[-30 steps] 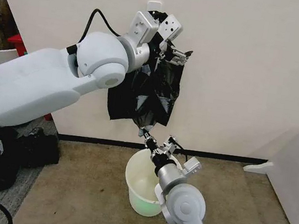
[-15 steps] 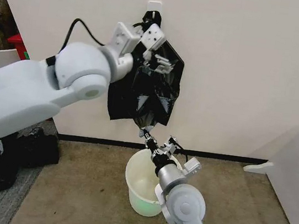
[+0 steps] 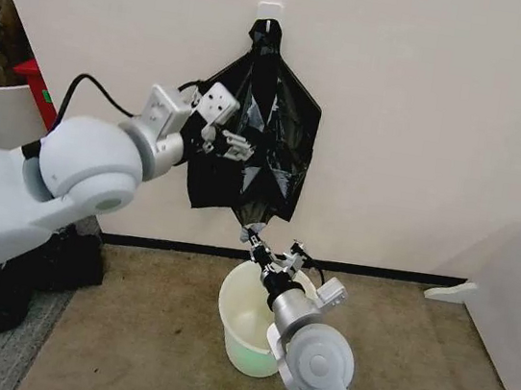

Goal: Place the garbage bag over the trash bin.

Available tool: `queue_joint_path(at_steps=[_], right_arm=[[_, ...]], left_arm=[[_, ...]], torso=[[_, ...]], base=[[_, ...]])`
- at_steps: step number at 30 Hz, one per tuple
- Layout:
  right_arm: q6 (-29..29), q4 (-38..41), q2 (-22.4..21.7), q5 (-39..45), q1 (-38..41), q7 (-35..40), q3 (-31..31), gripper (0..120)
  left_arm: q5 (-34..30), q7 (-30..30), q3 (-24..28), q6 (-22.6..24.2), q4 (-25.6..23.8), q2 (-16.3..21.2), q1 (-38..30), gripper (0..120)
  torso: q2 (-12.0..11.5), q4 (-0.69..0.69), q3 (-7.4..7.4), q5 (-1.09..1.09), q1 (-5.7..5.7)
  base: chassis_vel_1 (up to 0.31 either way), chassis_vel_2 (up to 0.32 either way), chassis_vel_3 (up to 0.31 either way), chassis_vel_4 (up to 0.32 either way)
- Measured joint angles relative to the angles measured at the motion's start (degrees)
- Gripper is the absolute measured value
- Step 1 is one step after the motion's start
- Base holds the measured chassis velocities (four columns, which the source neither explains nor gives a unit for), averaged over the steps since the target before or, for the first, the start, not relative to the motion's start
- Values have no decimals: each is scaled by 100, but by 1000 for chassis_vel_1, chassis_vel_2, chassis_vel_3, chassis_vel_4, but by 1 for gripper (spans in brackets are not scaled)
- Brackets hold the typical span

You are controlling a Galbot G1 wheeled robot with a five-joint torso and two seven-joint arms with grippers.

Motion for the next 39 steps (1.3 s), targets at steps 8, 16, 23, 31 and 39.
queue_joint_path(at_steps=[8, 16, 23, 31, 39], right_arm=[[6, 15, -3, -26, -59, -15, 102, 0], [6, -2, 6, -105, -108, -75, 233, 0], [6, -3, 13, -109, -110, -93, 256, 0], [6, 31, -12, -104, -133, -105, 249, 0], [6, 63, -28, -107, -156, -109, 220, 0]], left_arm=[[796, 529, 416, 138, 335, -334, 34, 100], [1245, 789, 990, 376, 627, -736, -409, 100], [1320, 808, 1139, 485, 676, -825, -516, 100], [1356, 774, 1194, 493, 842, -796, -525, 100], [766, 513, 1114, 491, 985, -813, -529, 100]], torso=[[0, -1, 0, -1, 0], [0, -1, 0, 0, 0], [0, 0, 0, 0, 0], [0, 0, 0, -1, 0], [0, 0, 0, -1, 0]], base=[[0, 0, 0, 0], [0, 0, 0, 0], [0, 0, 0, 0], [0, 0, 0, 0], [0, 0, 0, 0]])
